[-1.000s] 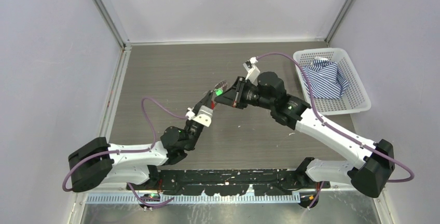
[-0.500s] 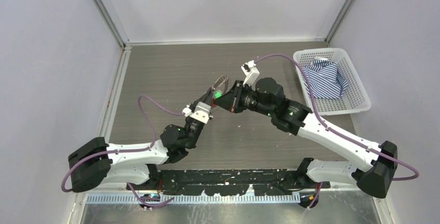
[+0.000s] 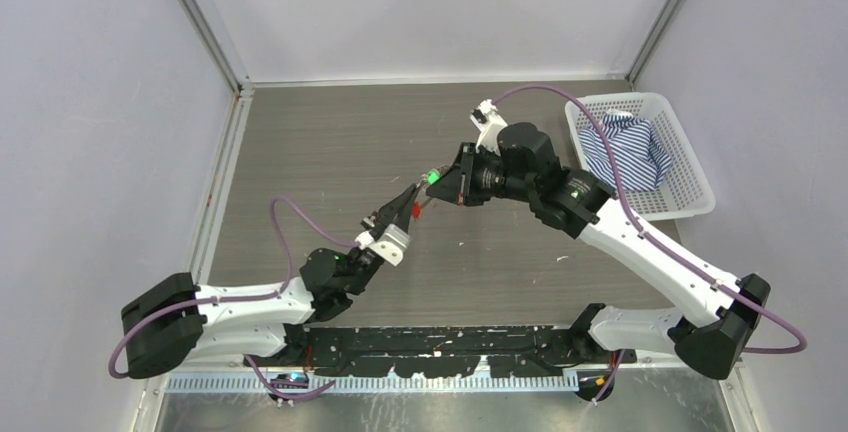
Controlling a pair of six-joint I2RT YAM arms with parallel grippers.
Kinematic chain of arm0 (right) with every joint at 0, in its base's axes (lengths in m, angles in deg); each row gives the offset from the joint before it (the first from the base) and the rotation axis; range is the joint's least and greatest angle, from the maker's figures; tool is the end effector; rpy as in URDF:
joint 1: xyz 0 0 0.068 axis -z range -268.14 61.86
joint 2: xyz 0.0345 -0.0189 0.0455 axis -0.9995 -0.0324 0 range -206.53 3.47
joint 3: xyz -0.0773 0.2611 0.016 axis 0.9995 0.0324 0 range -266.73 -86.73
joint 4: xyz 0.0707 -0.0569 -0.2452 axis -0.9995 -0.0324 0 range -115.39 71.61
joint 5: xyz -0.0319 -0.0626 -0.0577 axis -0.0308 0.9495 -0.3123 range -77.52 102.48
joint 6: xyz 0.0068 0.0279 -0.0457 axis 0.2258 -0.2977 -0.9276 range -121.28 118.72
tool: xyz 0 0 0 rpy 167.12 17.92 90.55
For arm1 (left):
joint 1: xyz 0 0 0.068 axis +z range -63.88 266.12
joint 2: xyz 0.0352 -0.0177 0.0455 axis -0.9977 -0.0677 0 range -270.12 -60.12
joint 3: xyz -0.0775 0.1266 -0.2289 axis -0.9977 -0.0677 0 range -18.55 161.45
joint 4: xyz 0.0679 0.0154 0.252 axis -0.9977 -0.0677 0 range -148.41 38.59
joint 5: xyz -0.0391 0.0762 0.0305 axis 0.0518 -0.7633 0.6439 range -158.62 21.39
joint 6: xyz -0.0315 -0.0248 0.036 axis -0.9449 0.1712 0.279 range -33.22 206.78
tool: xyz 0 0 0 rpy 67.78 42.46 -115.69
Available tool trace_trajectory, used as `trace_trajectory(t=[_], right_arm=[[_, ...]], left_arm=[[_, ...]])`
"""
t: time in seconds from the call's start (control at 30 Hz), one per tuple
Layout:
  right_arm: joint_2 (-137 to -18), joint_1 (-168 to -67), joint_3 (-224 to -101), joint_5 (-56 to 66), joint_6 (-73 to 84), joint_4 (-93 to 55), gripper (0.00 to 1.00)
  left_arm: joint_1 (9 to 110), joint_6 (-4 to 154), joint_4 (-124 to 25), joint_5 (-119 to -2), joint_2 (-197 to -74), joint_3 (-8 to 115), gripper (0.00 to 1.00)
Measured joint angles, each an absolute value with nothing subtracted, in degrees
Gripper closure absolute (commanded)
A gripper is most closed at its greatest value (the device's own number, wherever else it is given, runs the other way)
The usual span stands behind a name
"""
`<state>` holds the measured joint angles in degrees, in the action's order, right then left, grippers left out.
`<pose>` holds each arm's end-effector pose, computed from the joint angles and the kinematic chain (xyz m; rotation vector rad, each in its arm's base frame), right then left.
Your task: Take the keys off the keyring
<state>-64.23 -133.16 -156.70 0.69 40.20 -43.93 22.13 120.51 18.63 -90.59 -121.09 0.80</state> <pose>0.1803 0.1907 0.3843 -0.2137 2.1569 1.1383 0.1037 -0.1820 0.2775 0.5724 0.9597 -0.2662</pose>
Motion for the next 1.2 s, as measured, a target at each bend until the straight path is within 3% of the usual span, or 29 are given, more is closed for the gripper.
trace_trajectory(t=[0.3,0.4,0.5,0.73,0.93,1.2], right_arm=[[-68.58,-131.23,-162.06,-4.01,36.39,-51.14,0.99],[-69.74,-131.10,-164.33,-6.09,33.25,-53.26,0.99],[-70.55,-130.86,-165.05,-7.97,29.84,-54.55,0.99],[-70.79,-130.80,-160.66,-10.16,24.18,-54.97,0.99],[-75.12,-130.84,-159.00,-10.79,19.76,-55.49,0.99],[-80.63,-130.82,-159.00,-12.39,13.97,-56.28,0.99]], left_arm=[[21.87,120.60,14.08,-89.57,-118.16,-0.40,0.98],[21.76,116.64,12.25,-90.94,-116.81,-0.31,0.84],[21.72,110.59,10.37,-93.91,-116.26,-0.38,0.76],[21.96,96.16,8.77,-100.76,-119.91,-5.71,0.74],[22.11,91.31,9.10,-99.53,-122.66,-10.74,0.67],[22.11,88.43,4.99,-95.09,-113.72,-10.81,0.66]])
